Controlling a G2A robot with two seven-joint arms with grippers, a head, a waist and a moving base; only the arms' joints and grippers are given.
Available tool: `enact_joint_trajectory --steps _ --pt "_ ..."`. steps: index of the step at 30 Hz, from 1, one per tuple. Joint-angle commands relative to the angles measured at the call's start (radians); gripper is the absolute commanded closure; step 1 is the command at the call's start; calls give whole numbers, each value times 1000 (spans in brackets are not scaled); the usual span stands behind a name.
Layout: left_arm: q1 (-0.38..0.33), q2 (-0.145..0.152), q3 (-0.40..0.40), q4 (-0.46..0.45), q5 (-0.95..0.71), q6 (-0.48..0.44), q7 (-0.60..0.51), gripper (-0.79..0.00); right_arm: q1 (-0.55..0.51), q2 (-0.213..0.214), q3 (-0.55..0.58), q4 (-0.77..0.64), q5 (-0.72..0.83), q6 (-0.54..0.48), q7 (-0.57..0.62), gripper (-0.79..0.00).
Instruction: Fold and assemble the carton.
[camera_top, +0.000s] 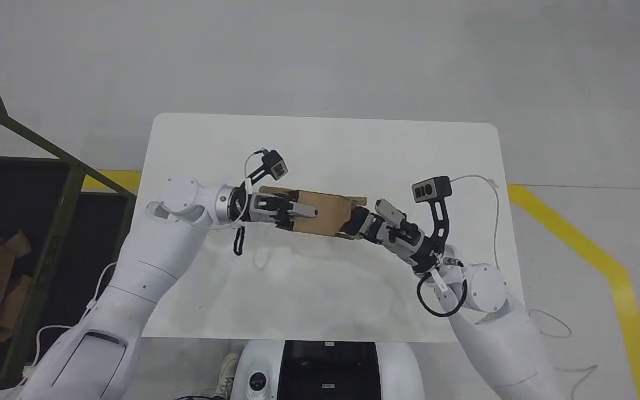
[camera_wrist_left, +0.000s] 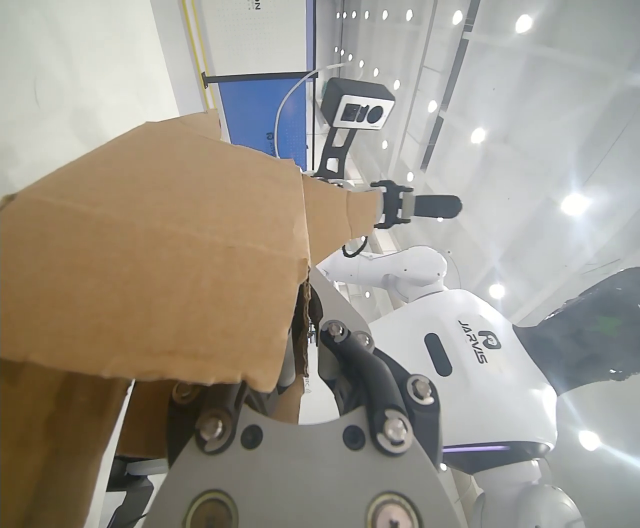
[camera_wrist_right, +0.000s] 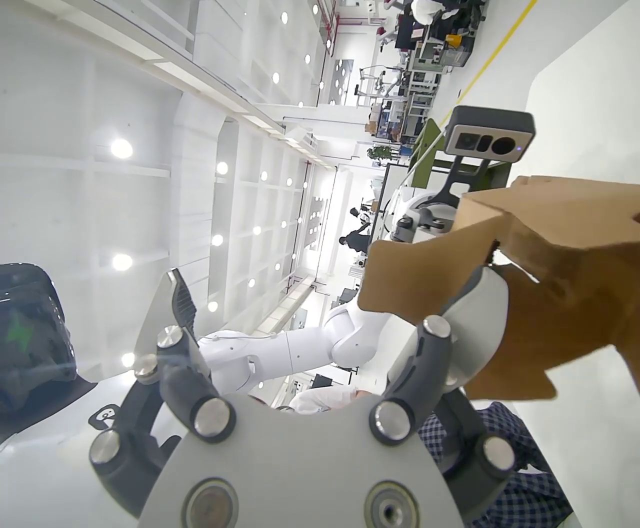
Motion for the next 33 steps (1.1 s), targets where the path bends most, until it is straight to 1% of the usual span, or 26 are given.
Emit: enact_joint_trajectory --steps 1,7,20,27,33 --pt "1 1 -9 1 -10 -1 -3 0 -4 0 6 6 7 -2 1 -785" --pt "7 3 -22 -1 -34 6 -6 0 -8 0 0 6 12 -2 17 -785" --pt "2 -2 -19 1 -36 0 15 0 -24 -8 -60 -30 13 9 38 -785" --pt "0 -5 -21 -4 -49 -2 19 0 -12 -15 -100 -23 4 11 28 -785" --pt "5 -3 -32 -1 -76 16 -5 0 0 -17 -88 -10 11 3 15 -785"
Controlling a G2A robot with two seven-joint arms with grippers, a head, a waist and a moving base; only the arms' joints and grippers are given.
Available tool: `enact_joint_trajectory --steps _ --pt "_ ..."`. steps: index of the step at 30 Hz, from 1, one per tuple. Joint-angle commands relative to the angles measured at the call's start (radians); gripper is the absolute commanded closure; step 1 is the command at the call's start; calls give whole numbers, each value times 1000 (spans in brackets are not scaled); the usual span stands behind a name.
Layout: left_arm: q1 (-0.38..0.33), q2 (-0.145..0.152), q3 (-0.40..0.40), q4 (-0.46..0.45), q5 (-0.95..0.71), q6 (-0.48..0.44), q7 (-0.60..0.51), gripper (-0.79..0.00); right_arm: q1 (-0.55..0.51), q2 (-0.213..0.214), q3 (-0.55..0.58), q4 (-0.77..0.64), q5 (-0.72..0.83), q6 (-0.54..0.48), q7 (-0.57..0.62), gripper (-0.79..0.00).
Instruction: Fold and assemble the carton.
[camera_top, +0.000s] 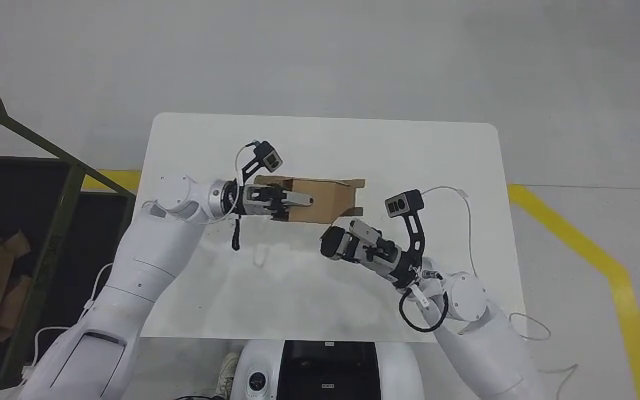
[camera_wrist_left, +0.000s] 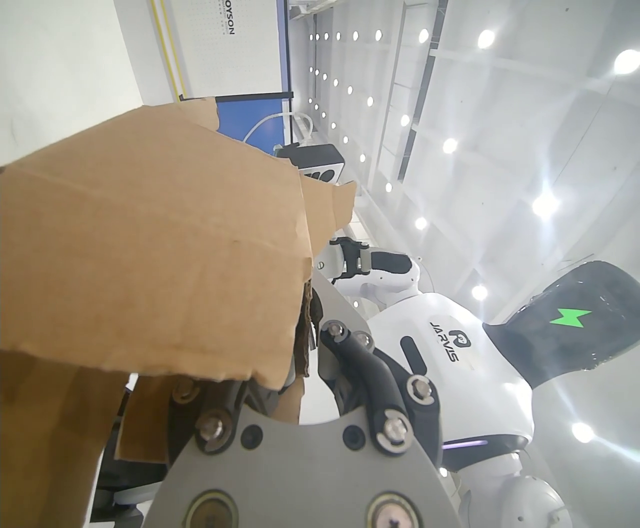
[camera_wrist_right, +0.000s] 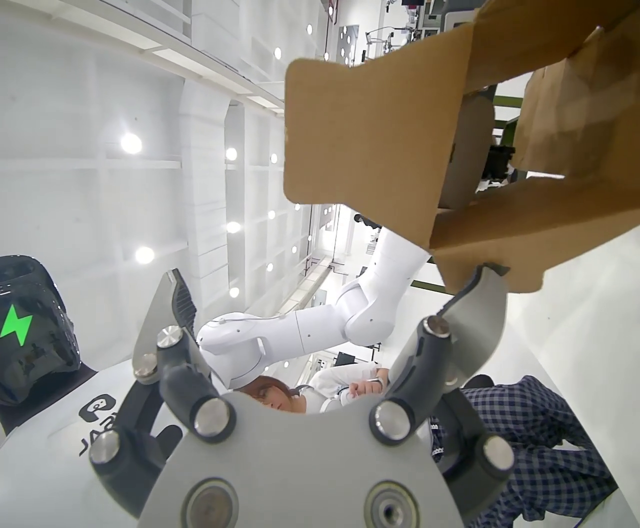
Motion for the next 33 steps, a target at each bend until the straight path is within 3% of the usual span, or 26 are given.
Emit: enact_joint_trajectory --steps 1,8,19,33 --pt "2 1 -4 4 -10 9 -15 0 3 1 17 2 5 -7 -2 -785" --pt "21 6 -17 17 -13 15 -55 0 -4 9 73 5 7 -8 10 -785" --pt "38 7 -12 -25 -15 37 -82 0 8 1 35 32 13 -36 19 -785" --pt "61 5 16 -67 -2 61 -98 0 27 1 83 59 13 -74 1 -785"
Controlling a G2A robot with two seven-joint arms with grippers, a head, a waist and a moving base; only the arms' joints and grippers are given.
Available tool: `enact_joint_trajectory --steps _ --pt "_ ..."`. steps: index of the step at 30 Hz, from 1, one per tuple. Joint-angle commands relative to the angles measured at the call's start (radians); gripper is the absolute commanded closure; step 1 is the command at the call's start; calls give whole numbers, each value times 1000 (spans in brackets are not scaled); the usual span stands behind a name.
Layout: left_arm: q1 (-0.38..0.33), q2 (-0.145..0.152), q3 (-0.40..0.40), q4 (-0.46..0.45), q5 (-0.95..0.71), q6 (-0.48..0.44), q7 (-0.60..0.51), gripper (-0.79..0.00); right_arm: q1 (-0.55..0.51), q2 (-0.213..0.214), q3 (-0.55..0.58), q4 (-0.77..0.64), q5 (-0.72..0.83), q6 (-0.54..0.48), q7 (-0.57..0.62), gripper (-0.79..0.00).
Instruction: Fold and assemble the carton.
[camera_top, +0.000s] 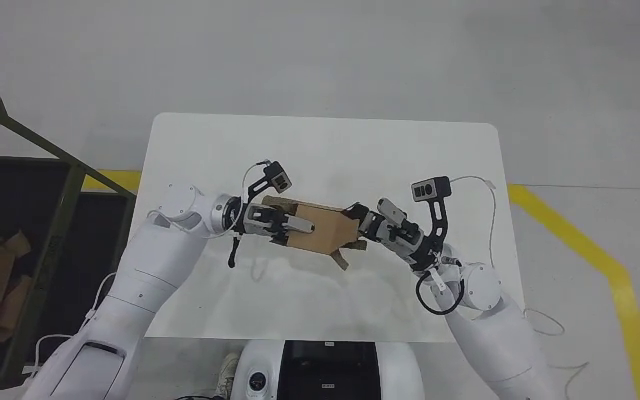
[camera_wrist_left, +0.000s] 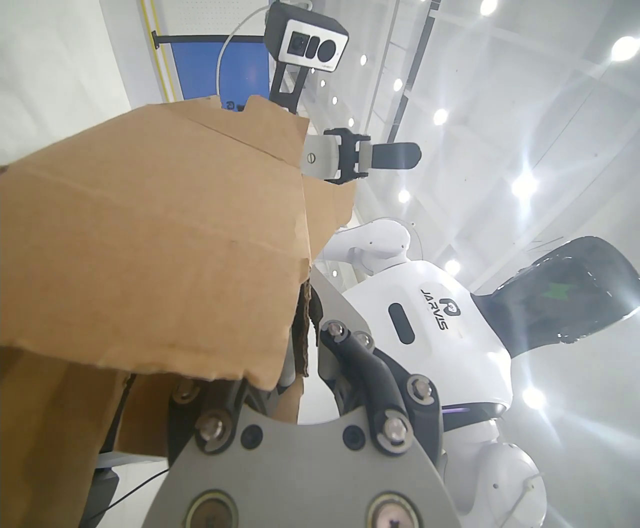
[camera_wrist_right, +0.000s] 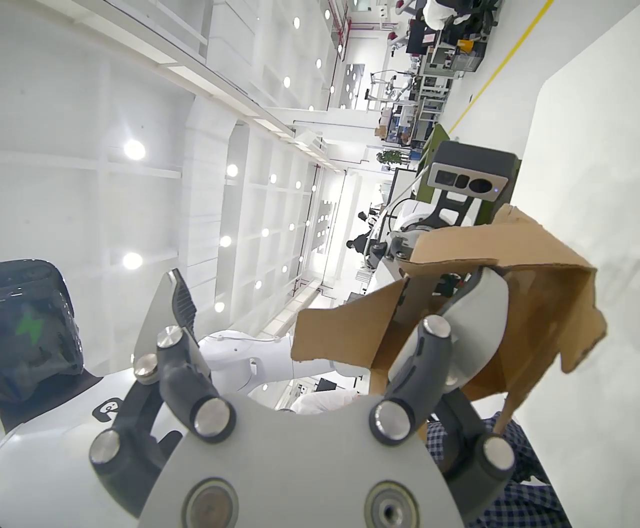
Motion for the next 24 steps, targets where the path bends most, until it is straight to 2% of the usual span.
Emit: enact_joint_trajectory --steps 1,14,24 --pt "2 0 6 -3 7 2 0 0 1 0 5 -1 3 -5 -1 -785" --pt "3 -1 24 -15 27 28 -17 0 18 -4 8 20 14 -20 13 -785" --pt "-5 -2 36 -24 26 42 -24 0 36 -12 -31 56 37 -25 39 -785"
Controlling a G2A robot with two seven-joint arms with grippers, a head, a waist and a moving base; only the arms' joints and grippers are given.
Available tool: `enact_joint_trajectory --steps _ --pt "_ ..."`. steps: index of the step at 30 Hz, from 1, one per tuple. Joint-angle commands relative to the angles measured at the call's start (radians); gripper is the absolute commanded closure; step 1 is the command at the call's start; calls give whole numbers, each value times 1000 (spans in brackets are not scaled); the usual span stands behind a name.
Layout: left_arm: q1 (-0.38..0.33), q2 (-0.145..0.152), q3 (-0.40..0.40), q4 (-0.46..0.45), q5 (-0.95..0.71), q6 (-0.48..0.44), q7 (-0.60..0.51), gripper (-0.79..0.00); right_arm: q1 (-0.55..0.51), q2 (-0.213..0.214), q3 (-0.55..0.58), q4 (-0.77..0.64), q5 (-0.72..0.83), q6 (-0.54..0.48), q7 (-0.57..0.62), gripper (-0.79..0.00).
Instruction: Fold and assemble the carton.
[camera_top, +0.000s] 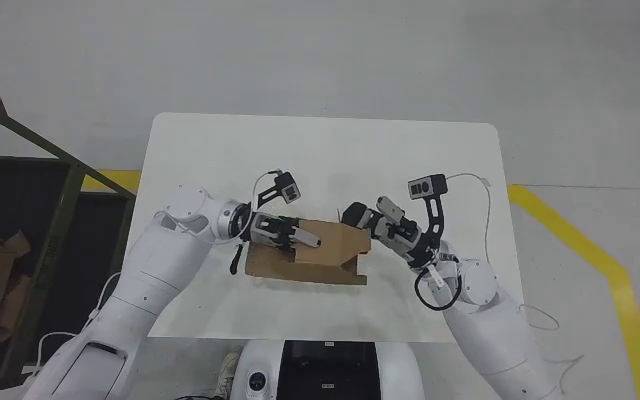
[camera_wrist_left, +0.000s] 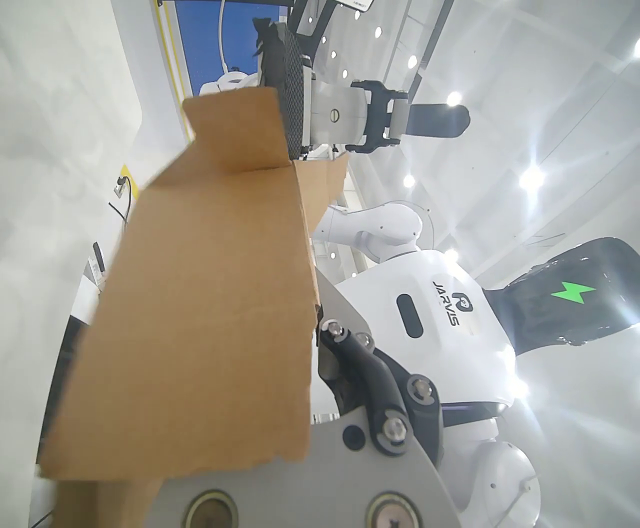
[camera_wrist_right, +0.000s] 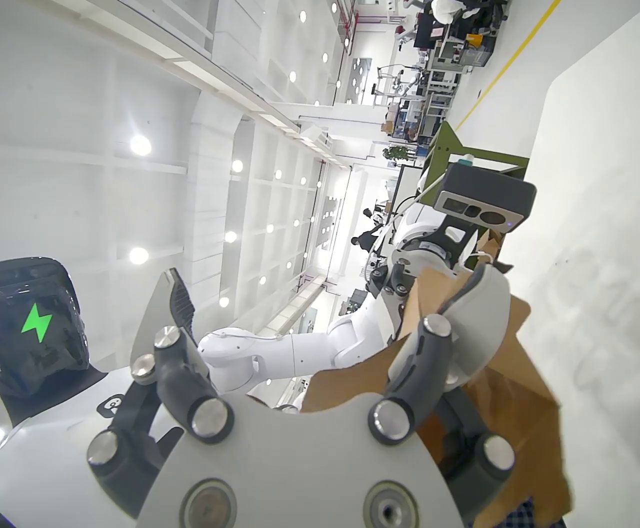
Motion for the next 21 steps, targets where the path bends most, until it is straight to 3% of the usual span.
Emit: enact_joint_trajectory --steps 1,21 --pt "-2 0 1 2 4 -1 4 0 1 -1 -4 5 4 -4 1 -785" --pt "2 14 -89 30 -34 -56 25 0 -40 12 134 46 -42 -22 -78 -785"
